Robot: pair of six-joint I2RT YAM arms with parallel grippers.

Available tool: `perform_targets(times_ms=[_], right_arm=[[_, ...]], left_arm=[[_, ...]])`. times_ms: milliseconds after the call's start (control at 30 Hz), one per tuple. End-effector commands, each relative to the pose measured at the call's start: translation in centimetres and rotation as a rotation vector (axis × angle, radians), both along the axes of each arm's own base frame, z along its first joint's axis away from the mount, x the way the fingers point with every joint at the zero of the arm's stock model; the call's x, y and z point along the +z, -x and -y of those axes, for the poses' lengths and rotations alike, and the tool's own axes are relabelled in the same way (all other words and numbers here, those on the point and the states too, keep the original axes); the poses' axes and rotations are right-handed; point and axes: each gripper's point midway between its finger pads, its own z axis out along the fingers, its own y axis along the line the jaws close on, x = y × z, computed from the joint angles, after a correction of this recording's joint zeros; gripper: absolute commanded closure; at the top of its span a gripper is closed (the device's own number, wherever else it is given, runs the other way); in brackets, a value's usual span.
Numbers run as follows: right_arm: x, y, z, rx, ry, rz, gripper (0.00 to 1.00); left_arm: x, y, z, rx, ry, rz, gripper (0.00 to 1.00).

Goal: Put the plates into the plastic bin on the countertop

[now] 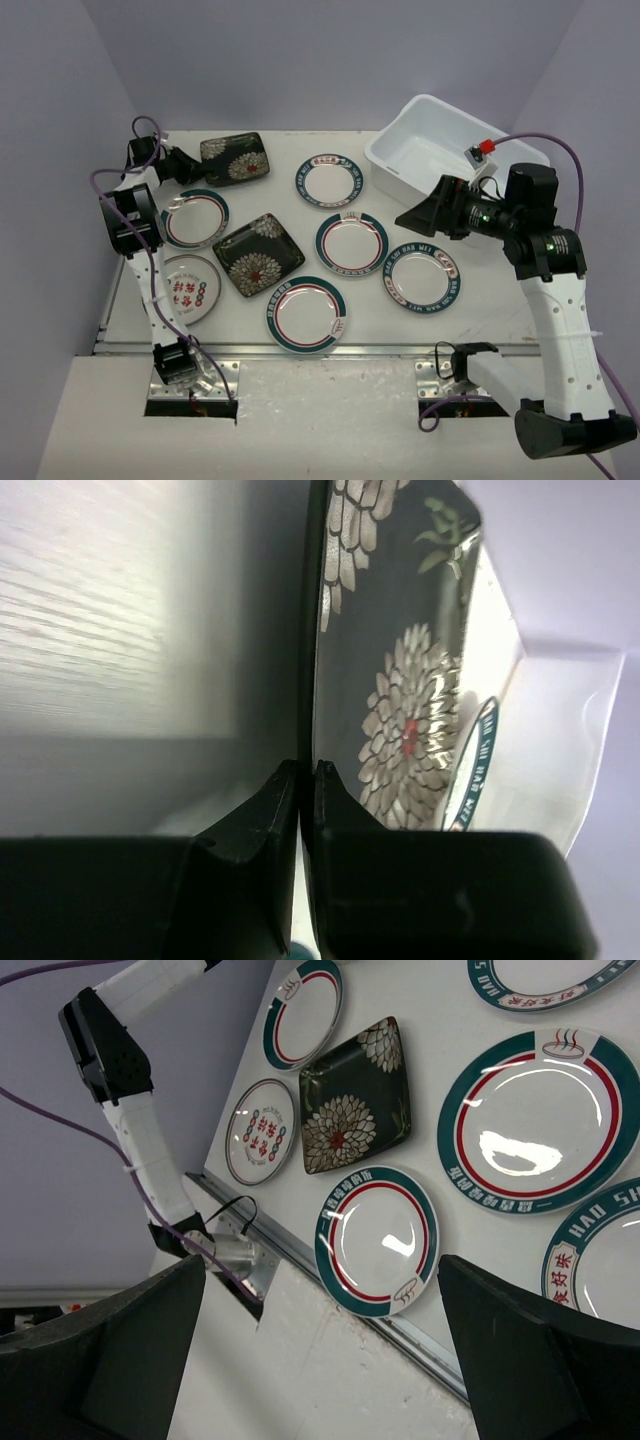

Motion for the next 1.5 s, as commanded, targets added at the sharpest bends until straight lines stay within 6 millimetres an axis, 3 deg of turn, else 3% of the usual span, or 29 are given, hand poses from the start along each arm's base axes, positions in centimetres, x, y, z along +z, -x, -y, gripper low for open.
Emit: perform_targets(times_ms=[0, 200, 267, 333, 367, 433, 467, 500, 567, 600, 733, 833, 967, 1133, 1233, 1333, 1400, 1433, 1467], right_arm=[[0.4, -1.1, -0.3, 0.013, -0.010, 0.042, 0.01], [0.0, -2.9, -0.4, 0.013, -0.010, 0.019, 0.01], [-0.1, -3.7, -0.5, 0.008, -0.010, -0.002, 0.01], [-0.4, -4.9, -0.8, 0.025, -0.024, -0.046, 0.01], [0.3, -5.2, -0.9, 0.033, -0.030, -0.035, 0.01], [0.7, -7.7, -1.3, 0.056, -0.036, -0.052, 0.01], [0.6, -8.3, -1.4, 0.067, -0.033, -0.054, 0.01], [0.6, -9.8, -1.6, 0.075, -0.032, -0.067, 0.01], [0.1, -11.6, -1.7, 0.084, -0.028, -0.087, 0.01], [0.4, -12.4, -1.7, 0.086, -0.024, -0.075, 0.01], [-2.0, -15.8, -2.3, 0.100, -0.042, -0.135, 0.02], [-2.5, -16.6, -3.5, 0.131, -0.059, -0.143, 0.11], [-3.7, -16.3, -6.6, 0.202, -0.048, -0.167, 0.20], [-5.0, -14.9, -8.7, 0.241, -0.080, -0.199, 0.56], [-4.9, -14.2, -8.9, 0.235, -0.113, -0.189, 0.73], [-4.5, -13.8, -9.1, 0.234, -0.157, -0.185, 0.84], [-4.2, -13.7, -9.2, 0.223, -0.189, -0.197, 1.00], [-3.9, -13.8, -9.1, 0.210, -0.192, -0.193, 1.00], [-3.8, -14.0, -8.9, 0.186, -0.190, -0.193, 1.00]], left_arm=[[15.8, -1.6, 4.0, -0.070, 0.054, 0.339, 1.00], [21.1, -0.1, 7.5, -0.148, 0.074, 0.417, 1.00], [21.4, 1.2, 8.6, -0.166, 0.083, 0.404, 1.00], [24.0, 3.3, 10.7, -0.198, 0.073, 0.435, 1.00], [24.3, 4.2, 11.6, -0.212, 0.074, 0.434, 1.00], [25.4, 6.9, 14.4, -0.262, 0.072, 0.441, 1.00], [24.6, 8.0, 15.3, -0.275, 0.082, 0.414, 1.00], [26.2, 9.7, 17.1, -0.308, 0.079, 0.441, 1.00], [26.1, 11.8, 19.2, -0.325, 0.084, 0.426, 1.00], [27.3, 13.2, 20.5, -0.342, 0.084, 0.447, 1.00], [29.1, 16.9, 23.1, -0.343, 0.115, 0.458, 1.00], [30.1, 18.6, 24.6, -0.353, 0.117, 0.464, 1.00], [30.8, 20.7, 27.3, -0.398, 0.124, 0.460, 1.00], [30.9, 22.2, 29.0, -0.416, 0.139, 0.450, 1.00], [31.1, 22.9, 29.5, -0.422, 0.153, 0.445, 1.00], [31.8, 23.7, 30.0, -0.429, 0.163, 0.459, 1.00], [32.2, 24.2, 30.2, -0.432, 0.168, 0.467, 1.00], [32.6, 24.5, 30.3, -0.436, 0.170, 0.475, 0.97], [32.7, 24.5, 30.3, -0.433, 0.167, 0.478, 0.82]])
